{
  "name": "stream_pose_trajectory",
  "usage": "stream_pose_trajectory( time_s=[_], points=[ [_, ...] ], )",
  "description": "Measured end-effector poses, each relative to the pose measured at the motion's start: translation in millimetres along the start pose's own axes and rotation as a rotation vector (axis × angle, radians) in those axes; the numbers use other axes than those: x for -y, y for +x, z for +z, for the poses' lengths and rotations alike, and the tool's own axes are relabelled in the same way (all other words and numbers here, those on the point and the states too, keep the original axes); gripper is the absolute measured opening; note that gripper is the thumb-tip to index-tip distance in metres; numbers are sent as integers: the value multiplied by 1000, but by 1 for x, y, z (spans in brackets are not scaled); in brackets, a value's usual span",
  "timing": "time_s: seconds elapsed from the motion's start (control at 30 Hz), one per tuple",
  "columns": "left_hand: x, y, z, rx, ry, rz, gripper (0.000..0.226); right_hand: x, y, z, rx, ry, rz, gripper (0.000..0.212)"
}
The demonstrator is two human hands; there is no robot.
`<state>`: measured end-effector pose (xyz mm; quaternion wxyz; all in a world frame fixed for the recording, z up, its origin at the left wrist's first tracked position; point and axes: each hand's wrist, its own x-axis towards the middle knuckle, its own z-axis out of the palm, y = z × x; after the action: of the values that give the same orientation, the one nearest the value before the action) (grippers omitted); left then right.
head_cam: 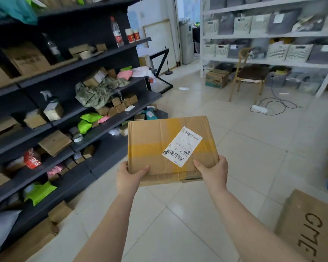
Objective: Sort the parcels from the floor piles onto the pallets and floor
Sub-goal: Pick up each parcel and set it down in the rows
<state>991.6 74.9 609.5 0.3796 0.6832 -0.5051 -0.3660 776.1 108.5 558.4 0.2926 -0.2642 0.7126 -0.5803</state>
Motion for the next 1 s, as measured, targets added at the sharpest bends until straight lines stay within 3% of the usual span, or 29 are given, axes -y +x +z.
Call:
stream_pose_trajectory(
  time_s=[0.27, 0.57, 0.77, 1.0],
  points=[
    [-62, 154, 124, 169, 16, 42, 43, 21, 162, 19, -158, -53, 15, 77],
    [-155, 313, 319, 455, 153, 275, 32, 41, 331, 1, -520, -71, 103, 79],
    [-225, 355, 445, 669, 276, 437, 32, 59, 409, -38, -756, -110, 124, 68],
    [-290, 370, 595, 791, 429, 597, 32, 45, 510, -110, -916, -67, 193, 78]
  ],
)
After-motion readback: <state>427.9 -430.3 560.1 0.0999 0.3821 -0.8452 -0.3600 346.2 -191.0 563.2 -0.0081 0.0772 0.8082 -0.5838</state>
